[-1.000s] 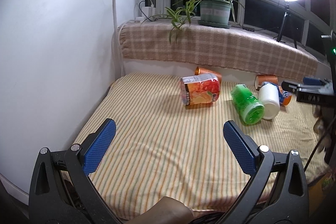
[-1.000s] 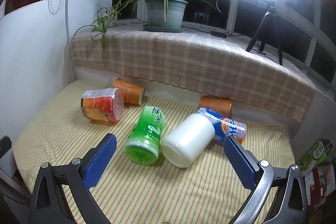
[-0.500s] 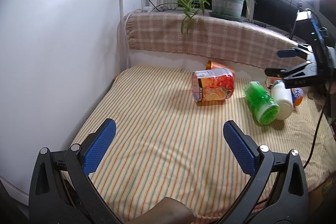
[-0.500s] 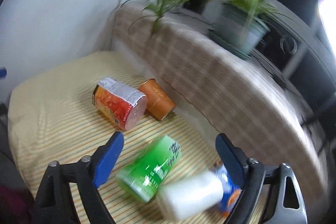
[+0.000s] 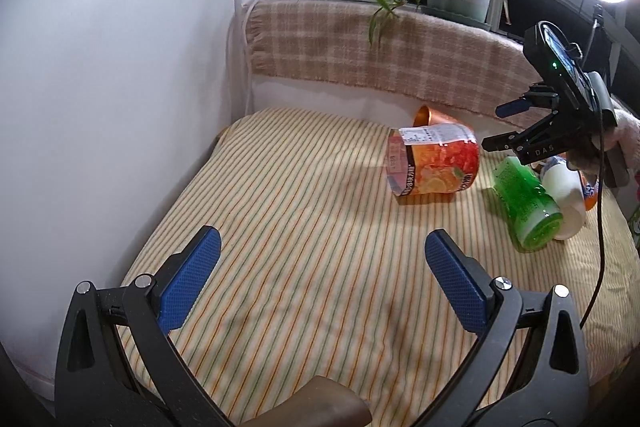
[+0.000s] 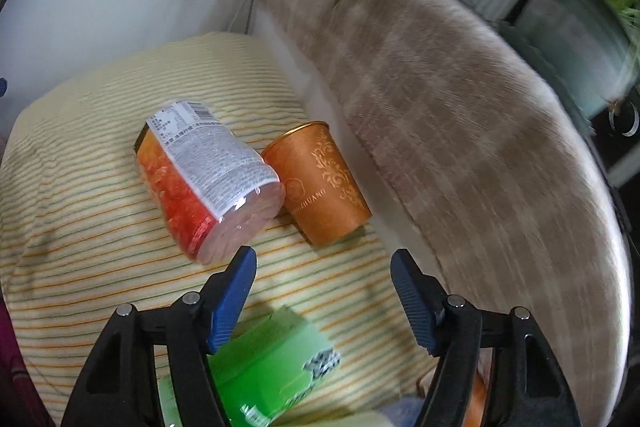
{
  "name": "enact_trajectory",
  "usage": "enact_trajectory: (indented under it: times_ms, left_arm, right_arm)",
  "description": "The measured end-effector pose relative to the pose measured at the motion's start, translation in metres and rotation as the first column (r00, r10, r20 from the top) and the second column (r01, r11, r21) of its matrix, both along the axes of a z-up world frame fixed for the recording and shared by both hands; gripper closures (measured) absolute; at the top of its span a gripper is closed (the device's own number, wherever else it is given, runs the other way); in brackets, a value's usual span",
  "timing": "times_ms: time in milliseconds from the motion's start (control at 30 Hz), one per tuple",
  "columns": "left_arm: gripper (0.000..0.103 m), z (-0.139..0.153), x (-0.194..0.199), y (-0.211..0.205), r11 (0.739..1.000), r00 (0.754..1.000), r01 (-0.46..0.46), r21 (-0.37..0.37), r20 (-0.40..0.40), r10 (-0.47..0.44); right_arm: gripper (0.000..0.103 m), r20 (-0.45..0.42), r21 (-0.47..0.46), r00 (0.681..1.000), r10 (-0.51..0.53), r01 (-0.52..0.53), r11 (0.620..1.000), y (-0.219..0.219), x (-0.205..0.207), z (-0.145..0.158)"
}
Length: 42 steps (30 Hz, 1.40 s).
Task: Flip cup upright
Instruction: 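Move the right tool toward the lying orange RONGZHUANG cup, then close the right gripper around the orange cup's body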
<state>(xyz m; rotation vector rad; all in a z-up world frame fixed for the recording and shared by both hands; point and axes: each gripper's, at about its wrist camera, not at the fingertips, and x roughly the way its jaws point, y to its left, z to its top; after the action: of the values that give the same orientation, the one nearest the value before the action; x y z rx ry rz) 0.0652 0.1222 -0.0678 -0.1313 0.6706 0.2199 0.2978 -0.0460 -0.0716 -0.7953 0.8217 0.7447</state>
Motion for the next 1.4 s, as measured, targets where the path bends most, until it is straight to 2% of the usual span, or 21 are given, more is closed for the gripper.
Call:
enact_trajectory:
  times_ms: [200, 467, 700, 900, 1000, 1400]
  left_arm:
    - [0.0, -0.006, 0.012, 0.012, 1.0, 1.0, -0.017, -0.021, -0.021, 0.016]
    - [0.0, -0.011, 0.023, 0.018, 0.999, 0.999, -0.025, -0.032, -0.03, 0.024]
    - [0.0, -0.016, 0.024, 0.02, 0.999, 0.999, -0.036, -0.041, -0.042, 0.034]
    - [0.0, -0.019, 0.023, 0.021, 0.998, 0.998, -0.042, -0.043, -0.046, 0.04]
    - [0.0, -0.019, 0.023, 0.022, 0.998, 0.998, -0.042, -0.05, -0.047, 0.039]
    - [0.0, -0.016, 0.017, 0.023, 0.998, 0.998, -0.042, -0.052, -0.039, 0.04]
  right_arm:
    - [0.032, -0.041, -0.041, 0.997, 0.064, -0.066, 0.997, 0.015, 0.02, -0.013]
    - [0.032, -0.048, -0.122, 0.989, 0.14, -0.145, 0.982, 0.038, 0.033, -0.028]
    - [0.033, -0.047, -0.179, 0.985, 0.168, -0.174, 0.968, 0.057, 0.044, -0.05]
    - [0.033, -0.041, -0.194, 0.986, 0.163, -0.167, 0.967, 0.062, 0.052, -0.062]
    - [0.045, -0.03, -0.197, 0.988, 0.151, -0.154, 0.968, 0.065, 0.056, -0.069]
    - [0.046, -0.025, -0.139, 0.993, 0.113, -0.115, 0.984, 0.058, 0.053, -0.067]
